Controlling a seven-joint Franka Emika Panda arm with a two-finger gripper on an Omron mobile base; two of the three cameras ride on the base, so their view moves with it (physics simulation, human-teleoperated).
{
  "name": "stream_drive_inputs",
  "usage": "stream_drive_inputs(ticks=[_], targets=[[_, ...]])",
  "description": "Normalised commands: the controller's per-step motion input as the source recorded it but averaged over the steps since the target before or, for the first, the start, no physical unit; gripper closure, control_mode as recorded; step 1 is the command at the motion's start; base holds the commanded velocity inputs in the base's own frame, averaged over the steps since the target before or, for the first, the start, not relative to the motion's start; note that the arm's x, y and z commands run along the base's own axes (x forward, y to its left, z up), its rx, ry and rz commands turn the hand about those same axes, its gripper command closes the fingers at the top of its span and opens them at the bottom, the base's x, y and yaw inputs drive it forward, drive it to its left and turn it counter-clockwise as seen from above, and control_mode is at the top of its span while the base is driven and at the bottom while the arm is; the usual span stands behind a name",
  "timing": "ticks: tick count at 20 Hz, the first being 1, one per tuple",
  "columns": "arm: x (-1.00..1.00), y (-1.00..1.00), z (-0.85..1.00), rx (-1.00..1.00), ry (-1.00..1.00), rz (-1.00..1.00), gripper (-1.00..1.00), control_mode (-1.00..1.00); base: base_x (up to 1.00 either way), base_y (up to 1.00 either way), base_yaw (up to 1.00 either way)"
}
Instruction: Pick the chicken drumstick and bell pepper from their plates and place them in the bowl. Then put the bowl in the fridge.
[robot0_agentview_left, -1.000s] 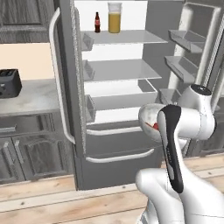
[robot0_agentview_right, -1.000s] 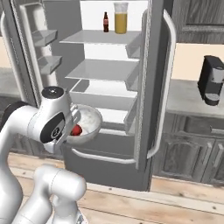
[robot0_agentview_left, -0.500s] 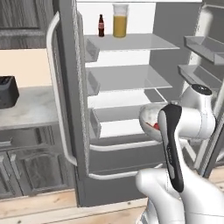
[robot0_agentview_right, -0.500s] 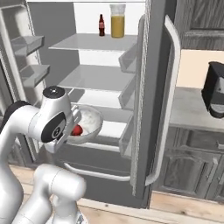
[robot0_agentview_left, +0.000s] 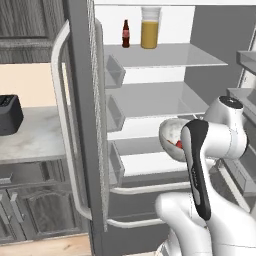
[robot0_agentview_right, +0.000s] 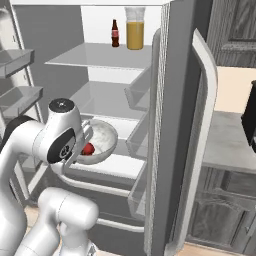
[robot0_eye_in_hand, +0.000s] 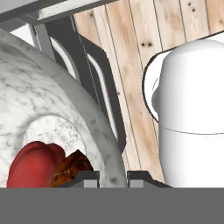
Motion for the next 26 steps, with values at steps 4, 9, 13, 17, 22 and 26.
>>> stream_drive_inputs(ticks=[4, 9, 13, 17, 22, 26], targets=[[0.00, 0.00, 0.00, 0.00, 0.00, 0.00, 1.00, 1.00, 0.58, 0.00, 0.00], [0.00, 0.00, 0.00, 0.00, 0.00, 0.00, 1.00, 1.00, 0.31, 0.01, 0.00], [0.00, 0.00, 0.00, 0.00, 0.00, 0.00, 1.00, 1.00, 0.00, 0.00, 0.00], [0.00, 0.00, 0.00, 0.00, 0.00, 0.00, 1.00, 1.00, 0.00, 0.00, 0.00], [0.00, 0.00, 0.00, 0.00, 0.00, 0.00, 1.00, 1.00, 0.00, 0.00, 0.00], [0.00, 0.00, 0.00, 0.00, 0.00, 0.00, 1.00, -1.00, 0.00, 0.00, 0.00]])
